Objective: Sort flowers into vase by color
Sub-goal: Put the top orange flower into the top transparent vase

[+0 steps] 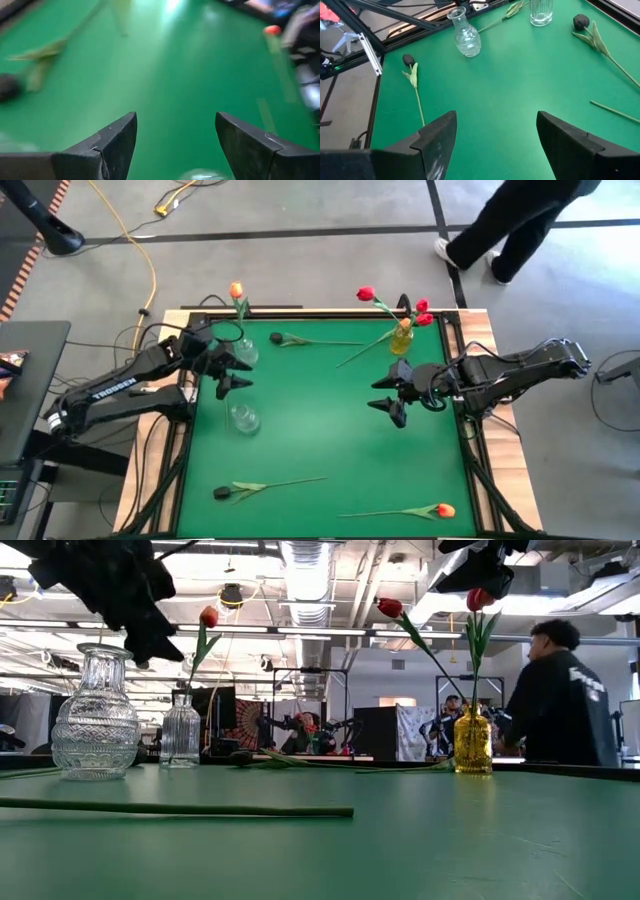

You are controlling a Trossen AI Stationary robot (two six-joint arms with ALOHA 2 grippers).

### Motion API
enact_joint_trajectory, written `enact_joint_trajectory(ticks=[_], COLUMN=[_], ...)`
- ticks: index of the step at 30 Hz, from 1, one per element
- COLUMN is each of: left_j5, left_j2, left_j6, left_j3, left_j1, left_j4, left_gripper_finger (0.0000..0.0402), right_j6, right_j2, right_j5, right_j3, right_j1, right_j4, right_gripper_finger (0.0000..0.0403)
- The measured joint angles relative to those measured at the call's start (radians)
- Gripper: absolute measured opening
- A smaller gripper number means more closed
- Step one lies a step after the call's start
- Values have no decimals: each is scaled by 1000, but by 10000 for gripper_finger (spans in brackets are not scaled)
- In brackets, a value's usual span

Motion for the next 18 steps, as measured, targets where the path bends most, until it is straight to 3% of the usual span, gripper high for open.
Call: enact_joint_trajectory(ticks=[3,7,14,18], left_j5=[27,-28,-207,-271], left_j2=[14,57,197,301], left_j6=[-130,-231,-209,-172], left_j3=[0,0,0,74], left_j1=[-58,-195,-432,-474], left_j4=[71,236,605,611], left_gripper_finger=[256,256,256,256], right_j6=[-13,-15,-15,-15], right_j2=[0,0,0,0], right_j5=[2,4,5,5], right_j3=[0,0,0,0], right_j1=[0,-7,-6,-6], right_j4=[0,0,-3,-3], right_gripper_finger=[299,299,299,299])
